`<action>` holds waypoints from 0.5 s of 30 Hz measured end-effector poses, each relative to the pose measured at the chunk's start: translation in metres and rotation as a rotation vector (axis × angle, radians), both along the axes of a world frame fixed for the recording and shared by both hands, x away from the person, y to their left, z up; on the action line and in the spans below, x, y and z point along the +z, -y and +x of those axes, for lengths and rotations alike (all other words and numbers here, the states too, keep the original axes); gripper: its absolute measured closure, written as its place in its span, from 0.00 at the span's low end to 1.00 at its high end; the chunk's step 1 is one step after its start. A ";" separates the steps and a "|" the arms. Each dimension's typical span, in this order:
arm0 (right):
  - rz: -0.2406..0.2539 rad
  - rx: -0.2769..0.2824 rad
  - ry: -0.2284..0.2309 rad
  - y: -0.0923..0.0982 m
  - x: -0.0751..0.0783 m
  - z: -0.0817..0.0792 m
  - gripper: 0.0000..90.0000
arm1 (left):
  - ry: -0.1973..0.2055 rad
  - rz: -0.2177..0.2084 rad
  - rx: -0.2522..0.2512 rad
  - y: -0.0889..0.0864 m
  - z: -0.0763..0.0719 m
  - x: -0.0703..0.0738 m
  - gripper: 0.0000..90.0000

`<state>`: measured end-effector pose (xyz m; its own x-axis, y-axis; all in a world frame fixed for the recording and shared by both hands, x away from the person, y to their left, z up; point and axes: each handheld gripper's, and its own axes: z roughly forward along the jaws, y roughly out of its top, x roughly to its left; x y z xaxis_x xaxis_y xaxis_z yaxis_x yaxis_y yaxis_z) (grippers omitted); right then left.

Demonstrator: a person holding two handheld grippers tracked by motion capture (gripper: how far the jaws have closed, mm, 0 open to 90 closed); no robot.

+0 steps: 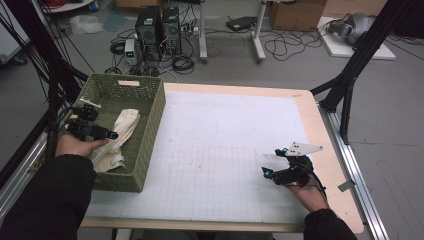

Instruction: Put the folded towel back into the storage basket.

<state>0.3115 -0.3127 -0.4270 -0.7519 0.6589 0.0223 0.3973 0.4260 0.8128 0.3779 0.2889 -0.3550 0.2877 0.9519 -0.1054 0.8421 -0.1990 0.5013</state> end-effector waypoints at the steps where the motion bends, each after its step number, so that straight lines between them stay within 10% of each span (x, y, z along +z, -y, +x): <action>1: -0.002 0.001 0.000 0.000 0.000 0.000 0.13 | -0.023 0.020 -0.014 0.004 0.001 -0.002 0.55; 5: 0.002 0.001 0.003 0.001 0.001 0.000 0.13 | -0.081 0.118 -0.025 0.015 0.008 -0.017 0.59; 9: 0.005 -0.005 -0.007 0.003 0.001 0.000 0.13 | -0.118 0.181 -0.010 0.015 0.011 -0.024 0.91; 15: 0.000 0.000 -0.001 0.001 0.000 0.000 0.13 | 0.018 0.018 0.137 0.003 0.016 -0.018 0.96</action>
<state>0.3114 -0.3134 -0.4266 -0.7520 0.6587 0.0233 0.3981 0.4258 0.8125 0.3943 0.2860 -0.3730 0.1569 0.9841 -0.0836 0.8530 -0.0923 0.5137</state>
